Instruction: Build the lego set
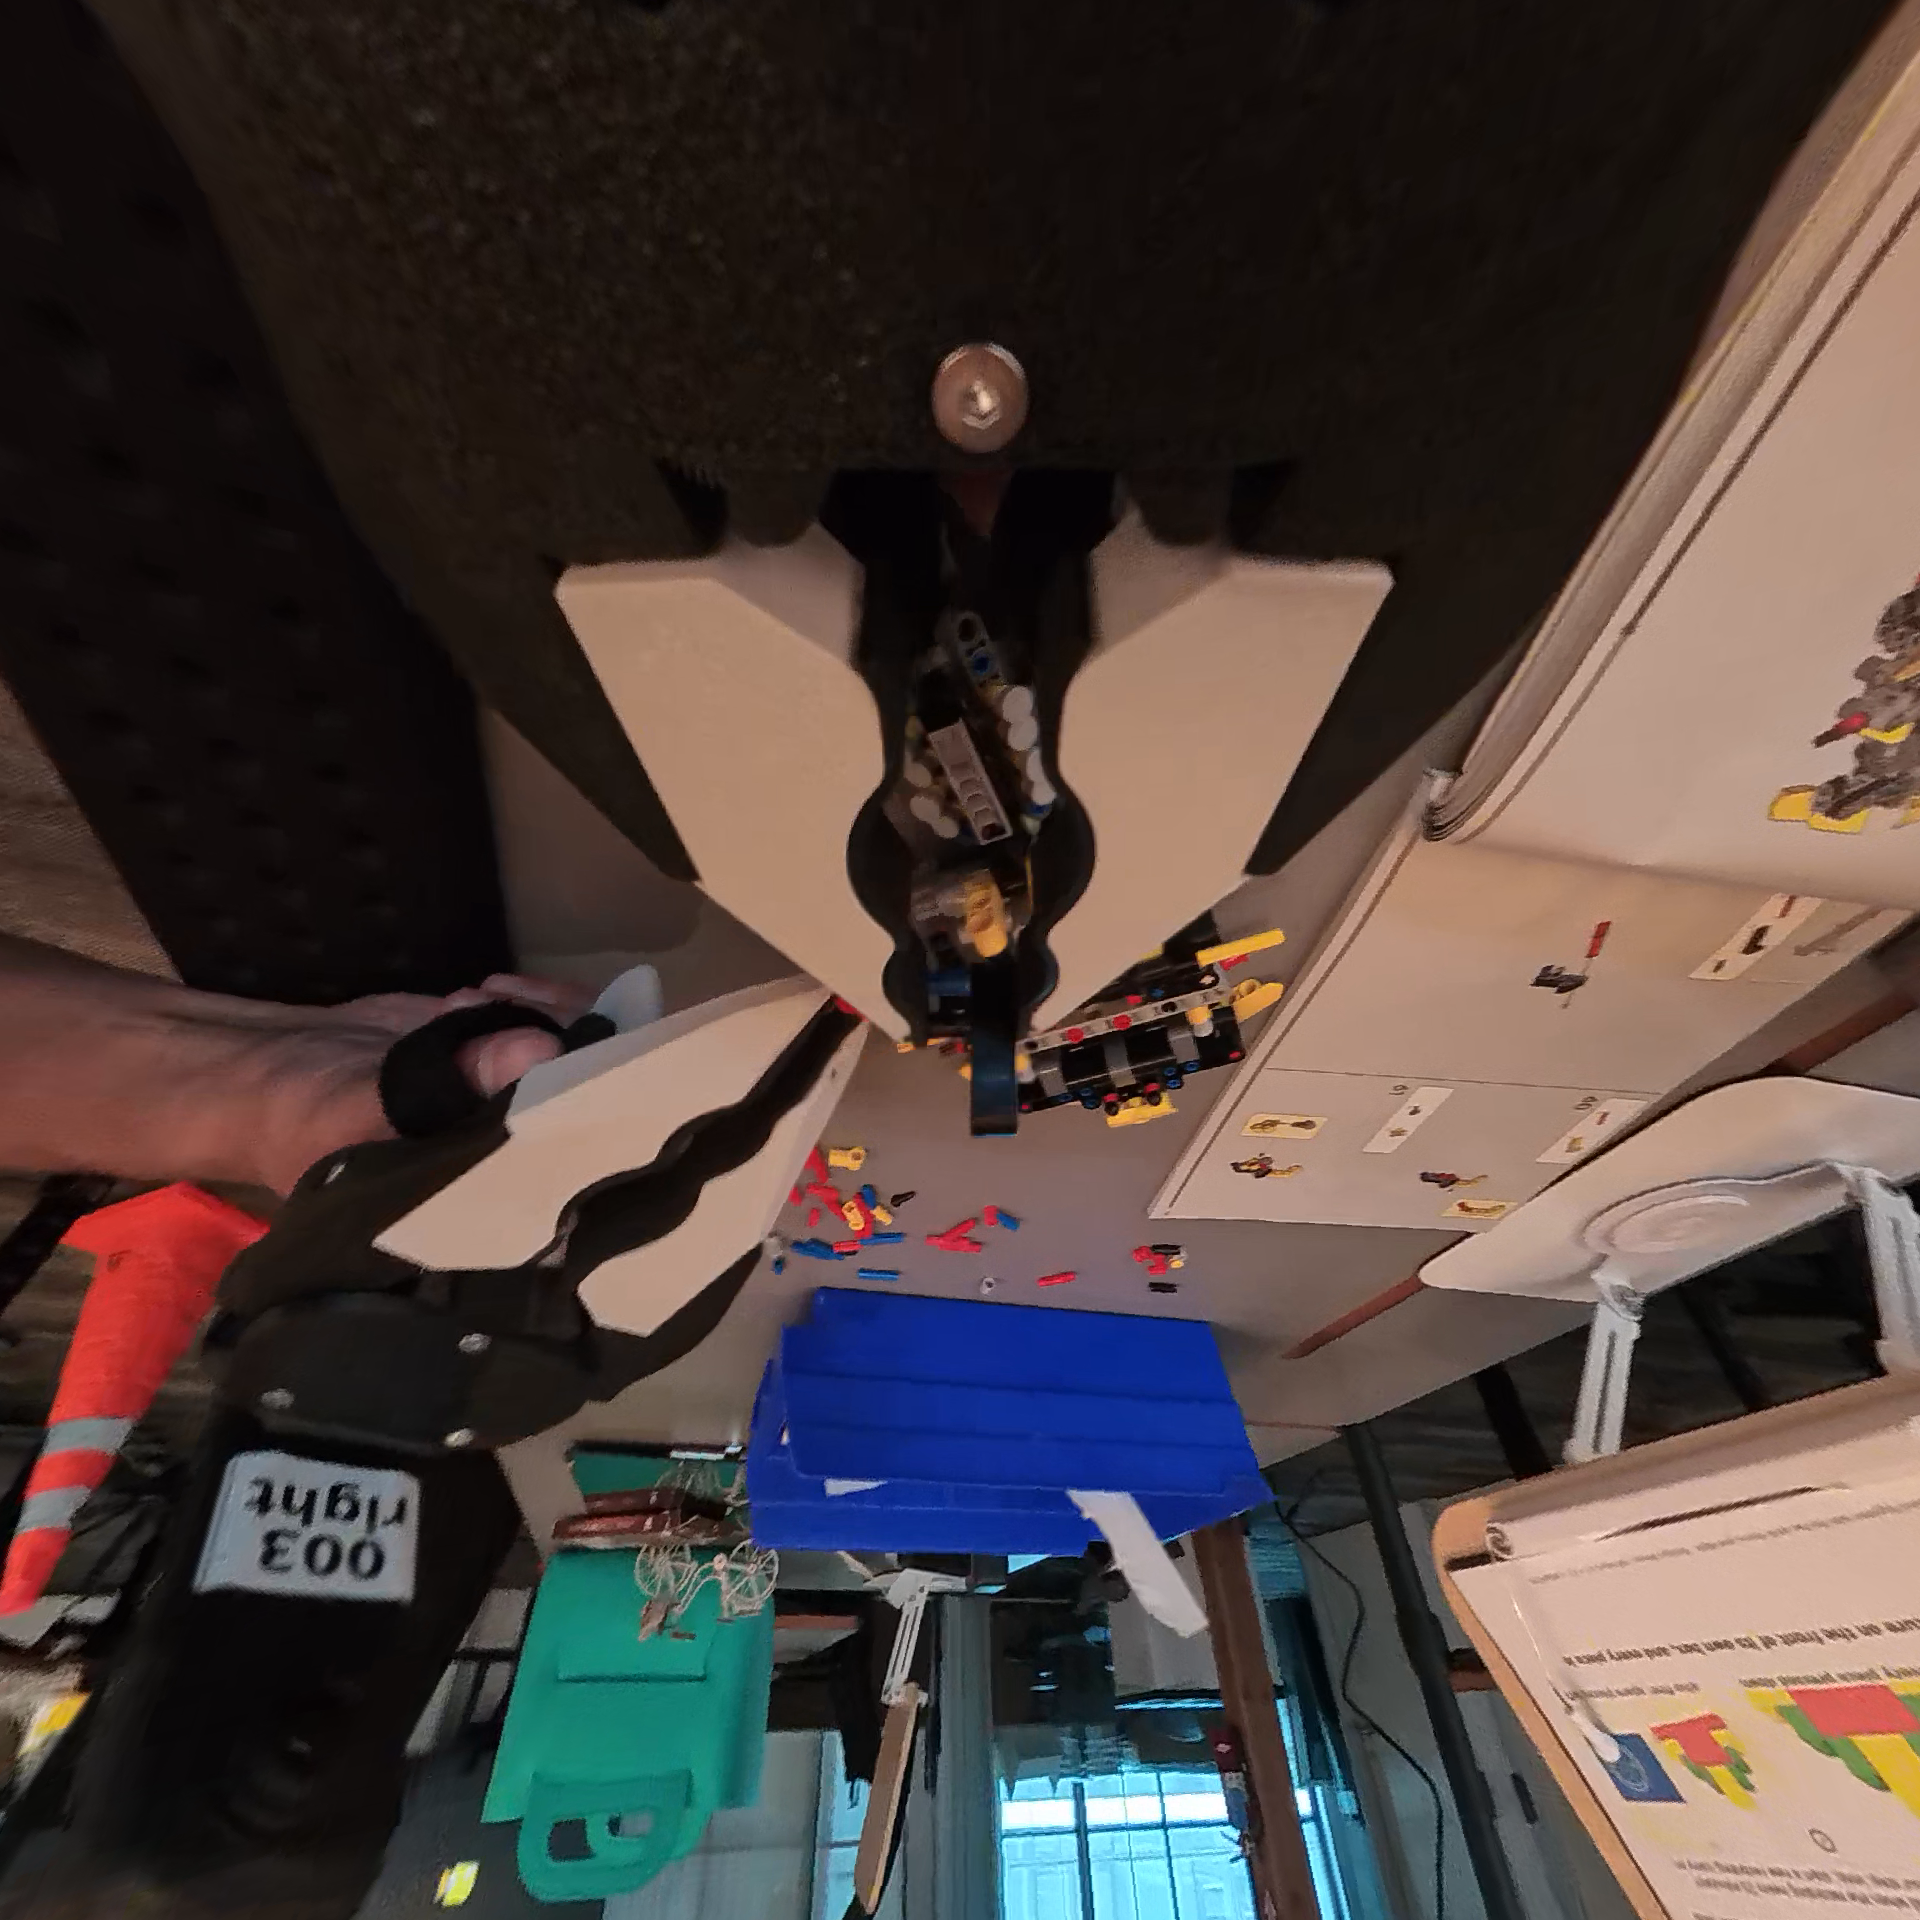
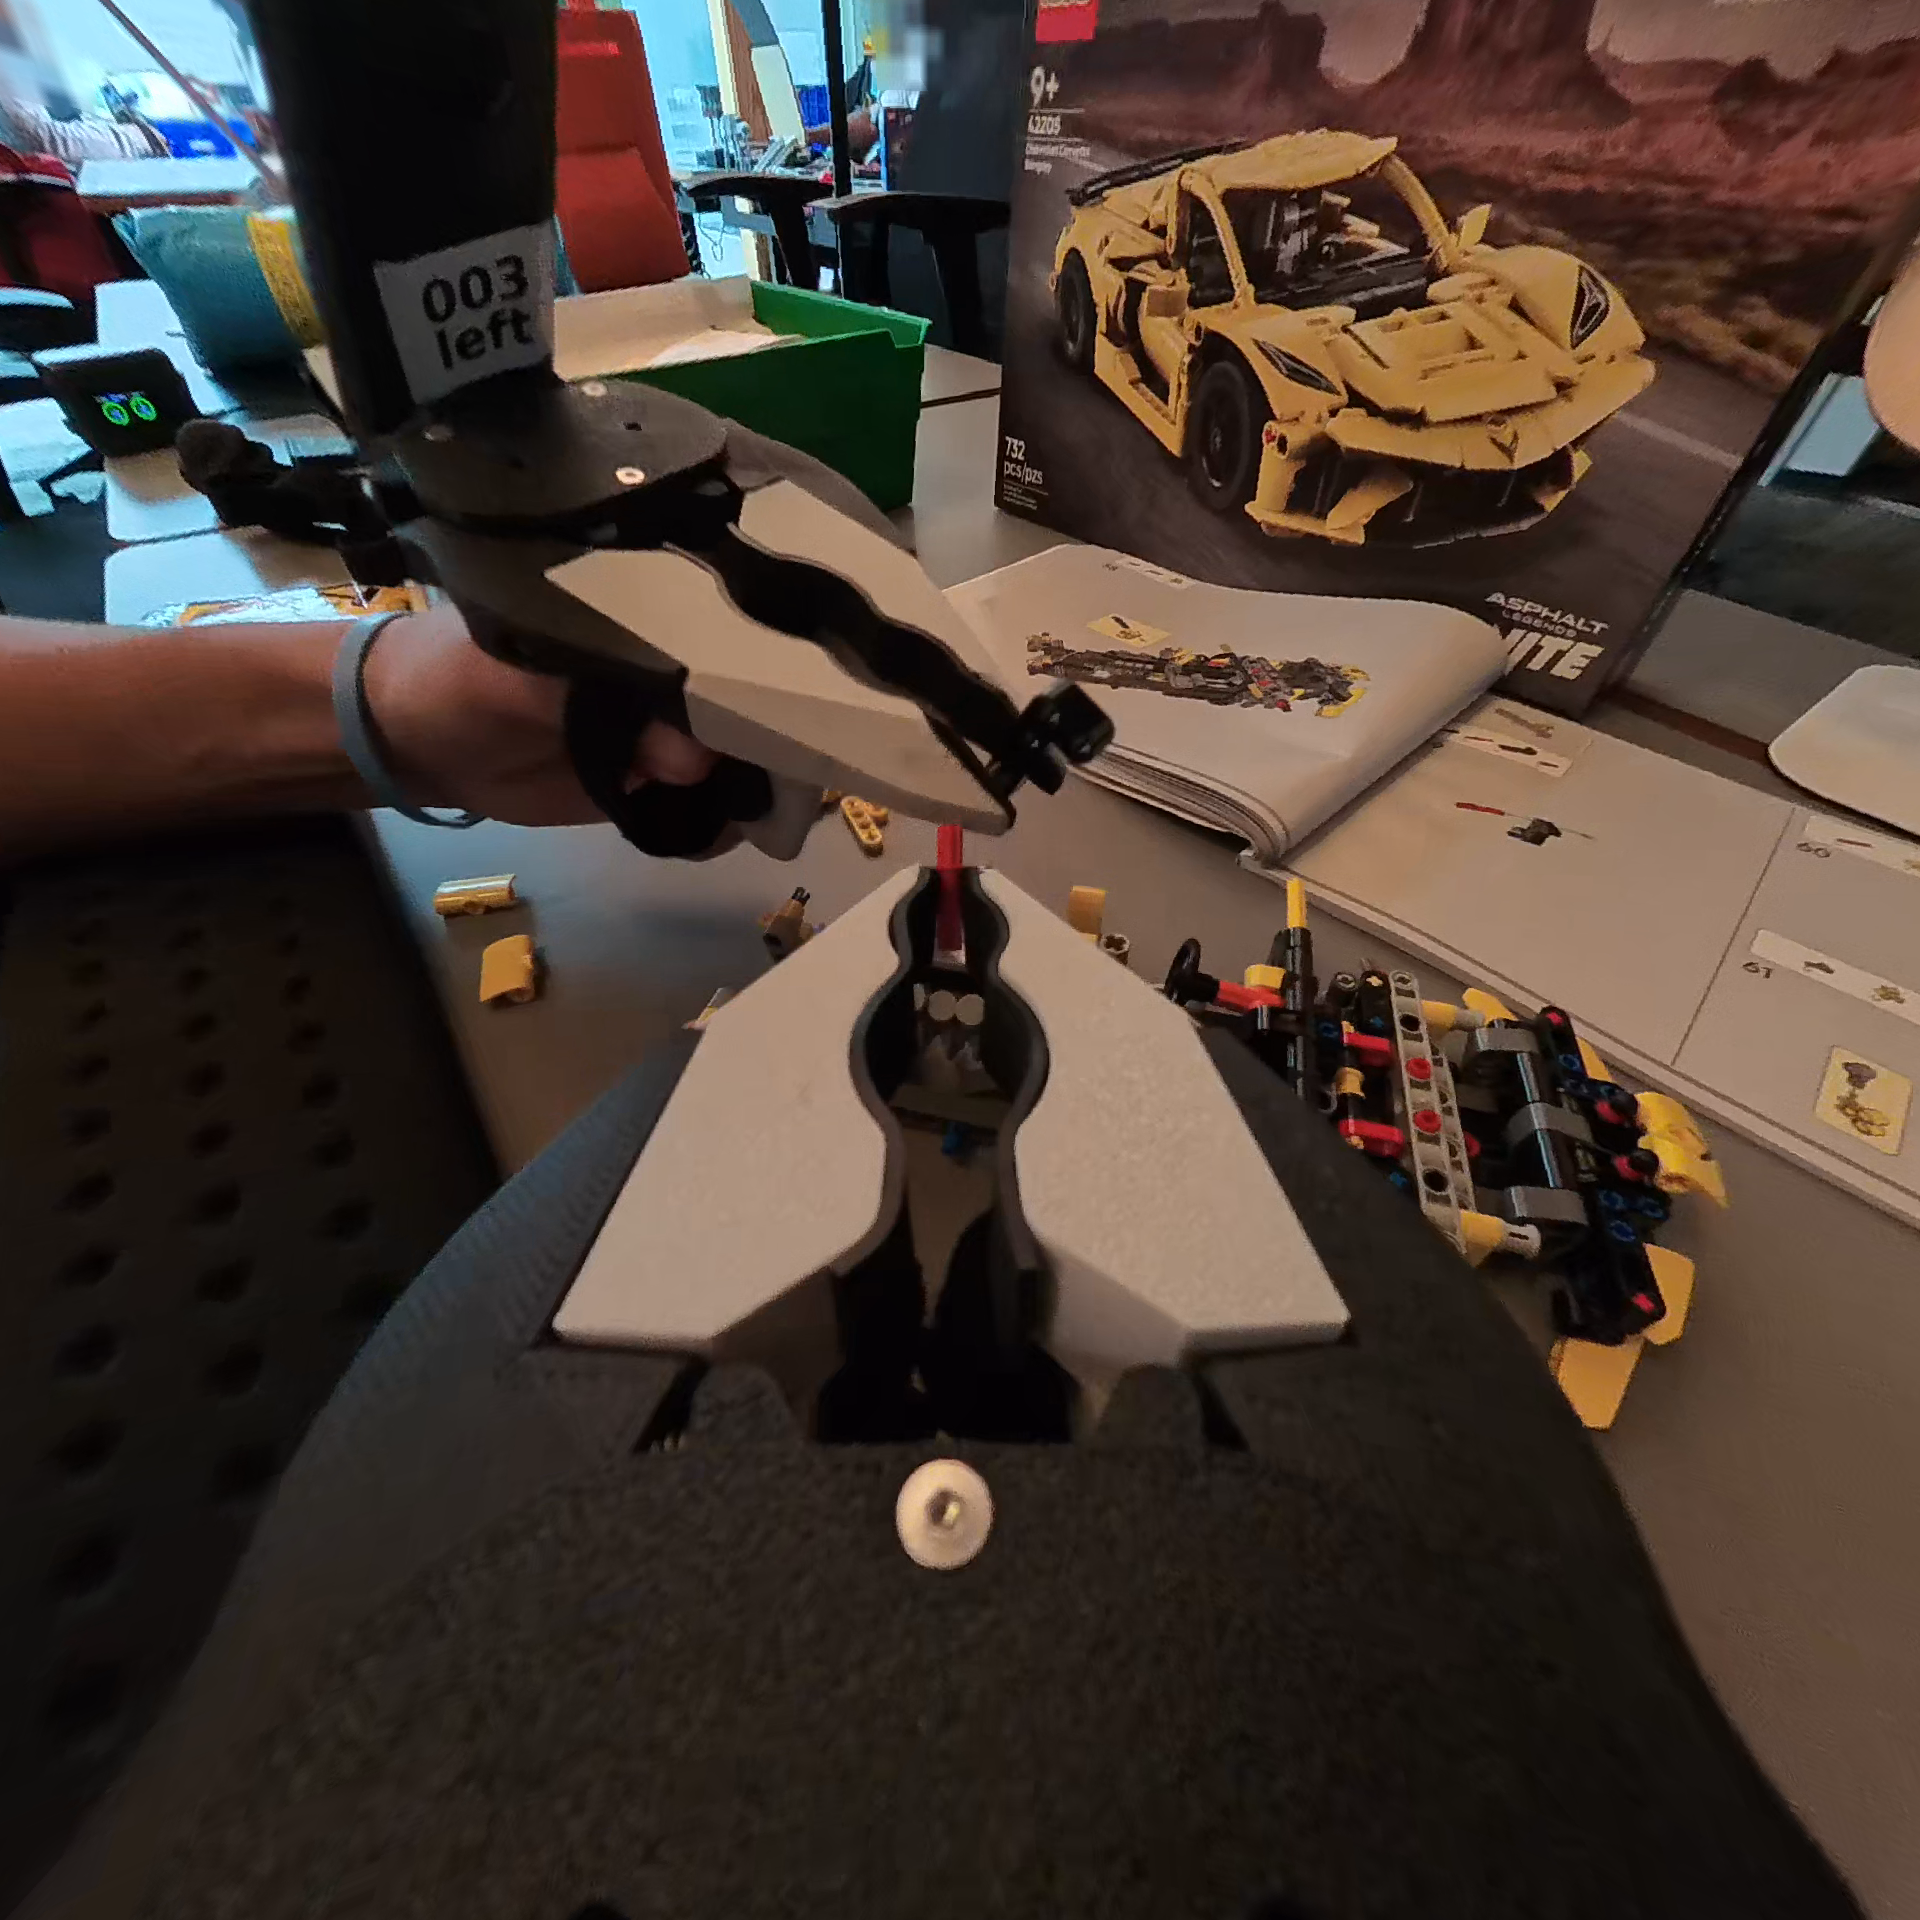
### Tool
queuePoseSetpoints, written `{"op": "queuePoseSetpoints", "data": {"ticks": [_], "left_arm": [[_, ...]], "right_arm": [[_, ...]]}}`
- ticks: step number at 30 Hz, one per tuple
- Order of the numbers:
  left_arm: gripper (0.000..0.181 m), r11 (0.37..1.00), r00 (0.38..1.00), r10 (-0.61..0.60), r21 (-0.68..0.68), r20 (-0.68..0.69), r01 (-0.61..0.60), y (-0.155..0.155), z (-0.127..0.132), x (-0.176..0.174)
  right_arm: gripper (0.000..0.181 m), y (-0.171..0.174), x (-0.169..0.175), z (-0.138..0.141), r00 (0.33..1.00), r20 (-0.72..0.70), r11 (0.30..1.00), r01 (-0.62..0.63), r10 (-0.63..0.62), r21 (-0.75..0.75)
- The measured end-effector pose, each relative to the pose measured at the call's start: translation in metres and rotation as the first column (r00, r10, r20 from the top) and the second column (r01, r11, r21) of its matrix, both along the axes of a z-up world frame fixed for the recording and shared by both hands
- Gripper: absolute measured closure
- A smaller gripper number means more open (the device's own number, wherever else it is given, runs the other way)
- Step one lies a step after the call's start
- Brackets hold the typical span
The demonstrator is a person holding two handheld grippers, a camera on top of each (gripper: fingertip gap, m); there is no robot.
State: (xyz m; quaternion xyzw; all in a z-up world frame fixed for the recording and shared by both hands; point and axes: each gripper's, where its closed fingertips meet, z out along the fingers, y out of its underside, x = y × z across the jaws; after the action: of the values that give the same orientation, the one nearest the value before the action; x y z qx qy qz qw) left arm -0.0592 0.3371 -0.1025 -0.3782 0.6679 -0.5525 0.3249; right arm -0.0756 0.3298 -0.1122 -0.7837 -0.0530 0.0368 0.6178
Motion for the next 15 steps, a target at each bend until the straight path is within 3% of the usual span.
{"op": "queuePoseSetpoints", "data": {"ticks": [3,7,15], "left_arm": [[0.164,0.999,0.999,-0.031,-0.013,-0.011,0.031,-0.006,-0.001,-0.002],[0.164,1.0,1.0,0.027,0.004,0.009,-0.027,0.006,0.004,0.0],[0.164,1.0,0.999,-0.028,0.014,-0.023,0.028,-0.006,-0.004,-0.002]], "right_arm": [[0.177,0.002,0.0,-0.005,0.999,0.045,1.0,0.015,-0.014,-0.028],[0.177,0.0,0.002,0.002,0.997,0.076,0.999,0.033,-0.034,0.009],[0.177,-0.001,0.004,0.008,0.996,0.081,0.998,0.044,-0.048,0.043]]}}
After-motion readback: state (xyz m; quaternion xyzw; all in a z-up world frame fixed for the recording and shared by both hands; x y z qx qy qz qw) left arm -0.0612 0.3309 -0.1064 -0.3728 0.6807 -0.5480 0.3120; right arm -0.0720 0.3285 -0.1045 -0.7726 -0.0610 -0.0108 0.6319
